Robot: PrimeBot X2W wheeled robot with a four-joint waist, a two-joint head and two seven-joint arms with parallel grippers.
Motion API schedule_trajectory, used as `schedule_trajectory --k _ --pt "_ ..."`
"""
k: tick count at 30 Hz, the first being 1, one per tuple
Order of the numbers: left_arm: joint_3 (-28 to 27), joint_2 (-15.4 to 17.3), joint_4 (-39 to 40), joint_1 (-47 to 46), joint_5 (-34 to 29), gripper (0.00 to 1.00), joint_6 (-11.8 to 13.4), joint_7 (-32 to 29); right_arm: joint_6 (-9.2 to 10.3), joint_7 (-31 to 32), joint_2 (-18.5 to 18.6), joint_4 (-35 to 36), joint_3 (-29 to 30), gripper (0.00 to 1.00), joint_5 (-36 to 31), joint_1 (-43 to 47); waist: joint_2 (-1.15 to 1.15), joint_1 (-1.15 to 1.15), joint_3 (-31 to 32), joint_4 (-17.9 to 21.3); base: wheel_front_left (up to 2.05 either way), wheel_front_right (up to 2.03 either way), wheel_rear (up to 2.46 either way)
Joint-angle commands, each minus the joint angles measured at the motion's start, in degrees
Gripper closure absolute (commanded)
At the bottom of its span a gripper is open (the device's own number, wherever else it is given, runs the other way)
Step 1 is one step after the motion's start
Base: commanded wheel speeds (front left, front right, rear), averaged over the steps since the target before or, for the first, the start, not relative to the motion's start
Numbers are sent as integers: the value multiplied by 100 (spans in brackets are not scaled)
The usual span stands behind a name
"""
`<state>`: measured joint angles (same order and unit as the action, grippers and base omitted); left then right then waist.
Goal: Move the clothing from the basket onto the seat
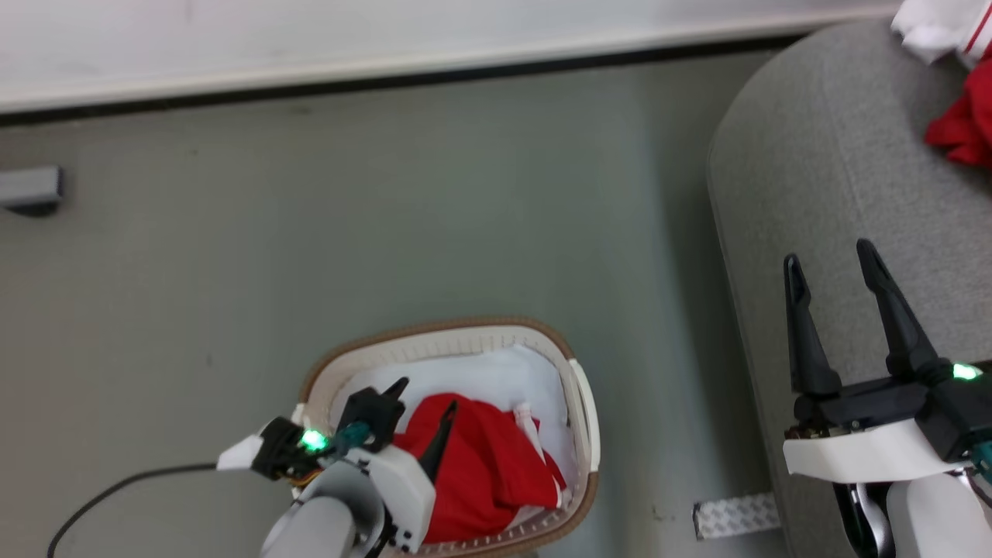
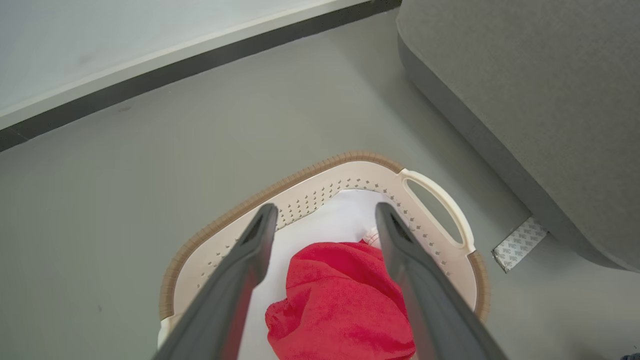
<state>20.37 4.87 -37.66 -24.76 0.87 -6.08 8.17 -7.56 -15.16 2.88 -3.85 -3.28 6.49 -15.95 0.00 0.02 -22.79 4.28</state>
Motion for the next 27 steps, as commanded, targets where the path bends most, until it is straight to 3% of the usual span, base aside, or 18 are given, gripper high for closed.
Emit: schedule_trajectory --k 1,11,21,22,23,24,27 --pt "17 11 -76 -125 -26 0 -19 11 14 1 2 23 0 0 -4 -93 0 -2 -445 96 0 0 0" --pt "570 -116 -1837 -1393 61 0 -123 -440 14 1 0 284 -144 0 -66 -727 0 -2 -1490 238 0 0 0" --pt "831 -159 -2979 -2206 219 0 -134 -443 14 1 1 581 -255 0 -117 -1001 0 -2 -2270 425 0 0 0" --pt "854 -162 -3034 -2257 245 11 -135 -395 14 1 1 609 -247 0 -110 -1000 0 -2 -2317 435 0 0 0" --pt "877 -164 -3094 -2300 258 68 -130 -354 14 1 1 627 -235 0 -92 -988 0 -2 -2347 439 0 0 0" --pt "906 -163 -3154 -2323 272 100 -131 -326 14 1 1 639 -226 0 -81 -970 0 -2 -2362 441 0 0 0" --pt "988 -172 -3255 -2353 413 100 -132 -223 14 1 0 599 -186 0 -67 -921 0 -2 -2331 405 0 0 0"
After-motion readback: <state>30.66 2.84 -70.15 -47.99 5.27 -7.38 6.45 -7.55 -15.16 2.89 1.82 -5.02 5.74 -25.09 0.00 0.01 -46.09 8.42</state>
